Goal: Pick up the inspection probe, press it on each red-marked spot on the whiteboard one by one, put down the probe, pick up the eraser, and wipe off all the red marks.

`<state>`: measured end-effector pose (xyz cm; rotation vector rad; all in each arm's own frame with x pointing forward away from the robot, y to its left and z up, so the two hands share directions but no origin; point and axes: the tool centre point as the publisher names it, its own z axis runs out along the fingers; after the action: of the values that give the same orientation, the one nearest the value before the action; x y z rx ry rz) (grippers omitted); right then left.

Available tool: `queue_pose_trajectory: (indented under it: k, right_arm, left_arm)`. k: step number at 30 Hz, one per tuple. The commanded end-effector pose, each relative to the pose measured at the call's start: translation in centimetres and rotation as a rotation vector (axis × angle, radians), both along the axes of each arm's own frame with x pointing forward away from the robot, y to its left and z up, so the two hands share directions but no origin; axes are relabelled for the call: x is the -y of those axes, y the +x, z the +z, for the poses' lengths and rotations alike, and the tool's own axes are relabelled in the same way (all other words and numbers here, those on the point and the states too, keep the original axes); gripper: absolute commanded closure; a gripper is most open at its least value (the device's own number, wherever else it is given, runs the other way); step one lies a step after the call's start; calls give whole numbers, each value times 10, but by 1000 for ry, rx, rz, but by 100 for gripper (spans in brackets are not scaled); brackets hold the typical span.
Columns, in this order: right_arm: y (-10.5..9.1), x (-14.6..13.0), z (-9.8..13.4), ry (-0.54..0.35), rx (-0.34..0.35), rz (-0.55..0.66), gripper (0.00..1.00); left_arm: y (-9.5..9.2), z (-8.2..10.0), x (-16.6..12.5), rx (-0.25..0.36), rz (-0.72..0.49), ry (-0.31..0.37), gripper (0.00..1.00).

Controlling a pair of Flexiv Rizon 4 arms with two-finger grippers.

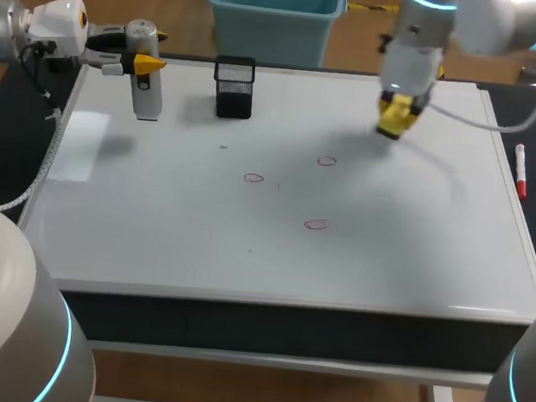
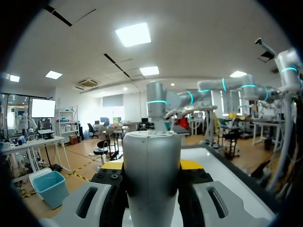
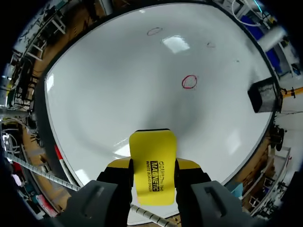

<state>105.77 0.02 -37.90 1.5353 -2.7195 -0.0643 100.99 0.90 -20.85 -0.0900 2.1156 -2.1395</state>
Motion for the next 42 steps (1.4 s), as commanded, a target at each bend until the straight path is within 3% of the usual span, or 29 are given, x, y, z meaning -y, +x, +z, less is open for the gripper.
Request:
queue_pose_trajectory:
  k: [1,10,17,23,24,42]
  right_arm:
    - [-2,-36,6,-97,-45,55,100]
    - [-32,-108,15,-189,-45,150,100]
    - [-54,-157,19,-207,-33,232,100]
    - [-77,-193,18,-135,-41,350,100]
    - [-80,-195,20,-93,-41,370,100]
    - [-80,-195,20,-93,-41,370,100]
  left_arm:
    - [0,1,1,2,2,0,100]
    - [0,1,1,2,2,0,100]
    - [0,1,1,2,2,0,100]
    - [0,1,1,2,2,0,100]
    - [0,1,1,2,2,0,100]
    - [0,1,1,2,2,0,100]
